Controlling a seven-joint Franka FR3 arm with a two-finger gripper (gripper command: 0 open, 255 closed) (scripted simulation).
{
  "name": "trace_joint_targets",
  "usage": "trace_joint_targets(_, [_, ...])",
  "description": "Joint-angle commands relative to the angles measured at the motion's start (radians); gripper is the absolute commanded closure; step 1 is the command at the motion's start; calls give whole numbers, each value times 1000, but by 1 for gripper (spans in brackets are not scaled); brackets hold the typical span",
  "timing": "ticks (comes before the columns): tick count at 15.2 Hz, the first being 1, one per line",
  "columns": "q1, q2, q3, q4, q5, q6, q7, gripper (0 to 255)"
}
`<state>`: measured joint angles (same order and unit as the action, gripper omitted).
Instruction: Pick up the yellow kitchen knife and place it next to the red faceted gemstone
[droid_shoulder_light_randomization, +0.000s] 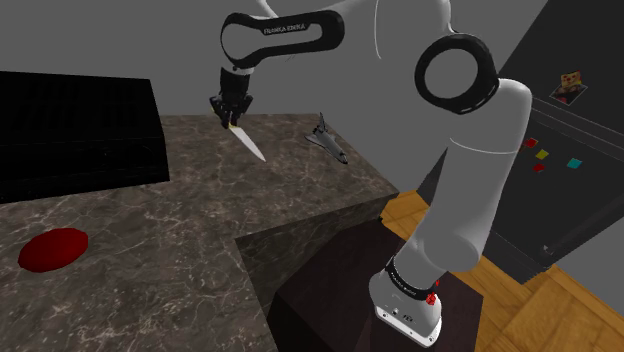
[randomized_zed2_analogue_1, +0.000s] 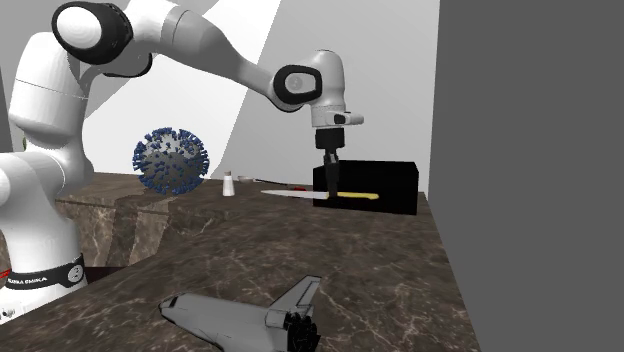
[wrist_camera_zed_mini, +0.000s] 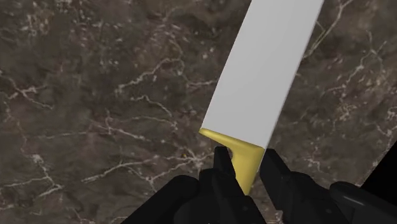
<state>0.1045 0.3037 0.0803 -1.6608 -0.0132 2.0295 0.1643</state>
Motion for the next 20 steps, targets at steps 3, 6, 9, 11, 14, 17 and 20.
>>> trace_joint_targets(3, [50, -74, 28, -102, -7, 28, 83, 255])
trace_joint_targets(6, [87, -112, 51, -155, -13, 43, 147, 255])
trace_joint_targets(9, [124, -143, 77, -197, -18, 54, 212, 255])
trace_joint_targets(11, [149, -160, 95, -219, -21, 59, 257, 255])
trace_joint_targets(14, [186, -178, 123, -243, -26, 64, 325, 255])
trace_joint_targets(17, [220, -187, 149, -256, -32, 66, 388, 255])
trace_joint_targets(20, [221, -174, 148, -281, -37, 104, 391, 255])
